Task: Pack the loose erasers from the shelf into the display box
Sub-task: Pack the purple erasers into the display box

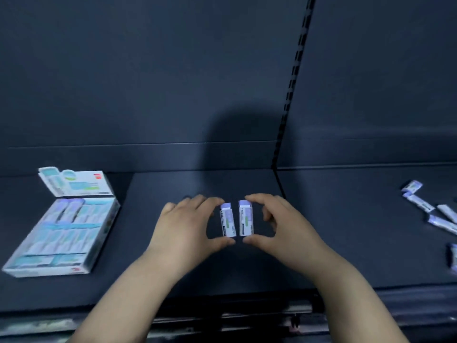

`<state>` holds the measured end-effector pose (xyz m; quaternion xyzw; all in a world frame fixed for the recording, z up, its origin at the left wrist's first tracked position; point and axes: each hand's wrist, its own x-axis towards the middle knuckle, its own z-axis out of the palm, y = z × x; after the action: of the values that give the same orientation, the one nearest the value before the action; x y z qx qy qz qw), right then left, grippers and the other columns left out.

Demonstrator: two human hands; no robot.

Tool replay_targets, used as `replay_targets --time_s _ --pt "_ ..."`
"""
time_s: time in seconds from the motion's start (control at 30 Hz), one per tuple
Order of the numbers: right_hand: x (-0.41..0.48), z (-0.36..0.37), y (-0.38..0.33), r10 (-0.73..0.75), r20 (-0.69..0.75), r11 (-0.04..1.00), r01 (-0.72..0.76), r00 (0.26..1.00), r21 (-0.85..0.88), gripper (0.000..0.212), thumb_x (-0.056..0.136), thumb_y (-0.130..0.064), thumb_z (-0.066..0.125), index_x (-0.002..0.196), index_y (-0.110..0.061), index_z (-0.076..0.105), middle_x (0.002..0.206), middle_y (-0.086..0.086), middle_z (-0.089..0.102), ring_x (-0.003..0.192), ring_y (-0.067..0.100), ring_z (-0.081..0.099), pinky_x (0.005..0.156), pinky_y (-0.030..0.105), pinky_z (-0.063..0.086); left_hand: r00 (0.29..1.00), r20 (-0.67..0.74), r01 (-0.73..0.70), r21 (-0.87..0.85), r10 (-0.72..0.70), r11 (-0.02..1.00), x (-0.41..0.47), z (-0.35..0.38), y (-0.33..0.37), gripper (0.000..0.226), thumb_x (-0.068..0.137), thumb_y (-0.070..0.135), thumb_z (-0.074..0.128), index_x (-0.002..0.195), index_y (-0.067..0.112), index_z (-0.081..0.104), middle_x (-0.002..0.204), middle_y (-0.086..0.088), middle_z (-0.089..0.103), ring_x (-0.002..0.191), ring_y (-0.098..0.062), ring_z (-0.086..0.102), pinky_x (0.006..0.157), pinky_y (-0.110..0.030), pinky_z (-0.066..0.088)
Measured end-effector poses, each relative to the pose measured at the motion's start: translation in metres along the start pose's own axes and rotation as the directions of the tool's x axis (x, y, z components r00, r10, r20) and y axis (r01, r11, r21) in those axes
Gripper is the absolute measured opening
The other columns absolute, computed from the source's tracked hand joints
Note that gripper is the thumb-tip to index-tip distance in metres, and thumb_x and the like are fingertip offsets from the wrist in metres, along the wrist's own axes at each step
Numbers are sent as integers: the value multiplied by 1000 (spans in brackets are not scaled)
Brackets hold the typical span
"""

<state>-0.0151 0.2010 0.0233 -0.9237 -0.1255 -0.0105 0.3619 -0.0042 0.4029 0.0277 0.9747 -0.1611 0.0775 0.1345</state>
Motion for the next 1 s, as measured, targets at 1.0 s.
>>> replay_targets --time_s 1.0 --pt "49 159 -171 -81 116 995 88 990 -52 68 72 -53 70 130 -50 34 92 -21 36 88 -1 47 75 21 44 958 -144 272 172 -249 947 -113 -77 -229 73 51 62 77 113 26 64 88 7 58 83 -21 63 66 -34 41"
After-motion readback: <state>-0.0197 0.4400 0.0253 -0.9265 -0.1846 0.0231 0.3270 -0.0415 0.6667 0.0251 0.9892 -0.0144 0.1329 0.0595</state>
